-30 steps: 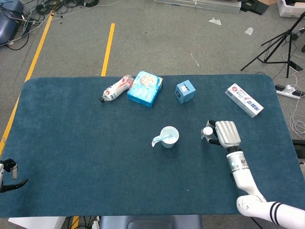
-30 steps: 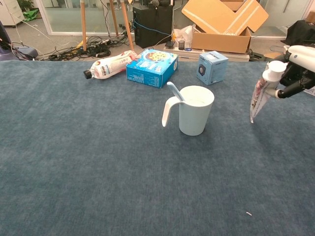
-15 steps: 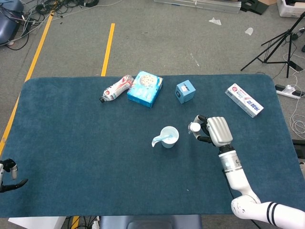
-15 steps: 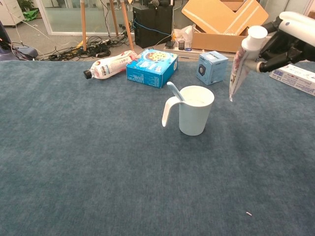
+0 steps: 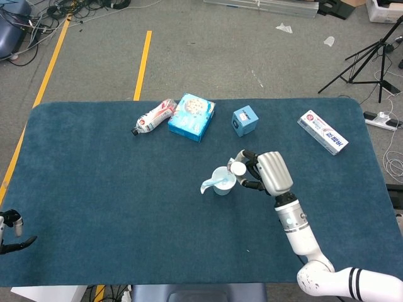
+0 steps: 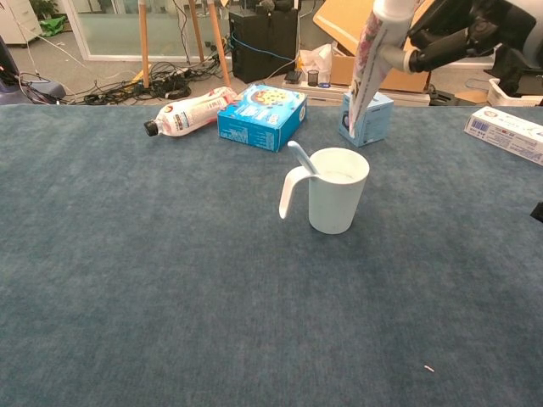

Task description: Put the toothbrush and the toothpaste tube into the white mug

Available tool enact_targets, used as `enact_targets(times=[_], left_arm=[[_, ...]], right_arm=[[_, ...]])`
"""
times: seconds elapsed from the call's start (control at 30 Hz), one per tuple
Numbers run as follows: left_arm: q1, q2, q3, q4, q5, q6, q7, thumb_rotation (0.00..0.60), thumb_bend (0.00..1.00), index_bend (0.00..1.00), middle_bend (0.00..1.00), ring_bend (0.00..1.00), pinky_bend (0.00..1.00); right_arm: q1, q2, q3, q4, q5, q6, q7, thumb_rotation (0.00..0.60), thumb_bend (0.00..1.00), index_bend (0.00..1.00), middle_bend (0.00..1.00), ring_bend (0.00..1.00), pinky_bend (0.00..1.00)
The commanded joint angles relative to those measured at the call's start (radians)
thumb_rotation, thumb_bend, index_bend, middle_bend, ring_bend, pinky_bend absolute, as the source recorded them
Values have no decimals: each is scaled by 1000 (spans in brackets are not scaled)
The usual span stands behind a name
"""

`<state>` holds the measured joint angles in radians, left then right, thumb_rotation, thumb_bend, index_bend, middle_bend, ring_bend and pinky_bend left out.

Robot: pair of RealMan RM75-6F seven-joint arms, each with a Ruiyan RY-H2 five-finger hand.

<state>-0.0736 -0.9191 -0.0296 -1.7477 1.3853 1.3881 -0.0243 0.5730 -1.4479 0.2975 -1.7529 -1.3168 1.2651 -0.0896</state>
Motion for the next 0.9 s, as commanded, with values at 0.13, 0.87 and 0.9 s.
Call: enact_targets(times=[0.13,0.87,0.9], left_arm=[[2,2,-1,0,0,3,-7,600,64,751,530,510,593],[6,11,-2,-1,7,10,-30,600,65,751,530,510,593],[6,12,-2,-1,8,10,-31,600,64,751,530,510,593]], right_arm=[[23,-40,-8,26,14,-26,-14,600,342,682,1000,1000,1000],[51,-132,-30,149,53,-82,7,600,341,682,1000,1000,1000],[52,-134,-31,153,54,-84,7,600,342,682,1000,1000,1000]])
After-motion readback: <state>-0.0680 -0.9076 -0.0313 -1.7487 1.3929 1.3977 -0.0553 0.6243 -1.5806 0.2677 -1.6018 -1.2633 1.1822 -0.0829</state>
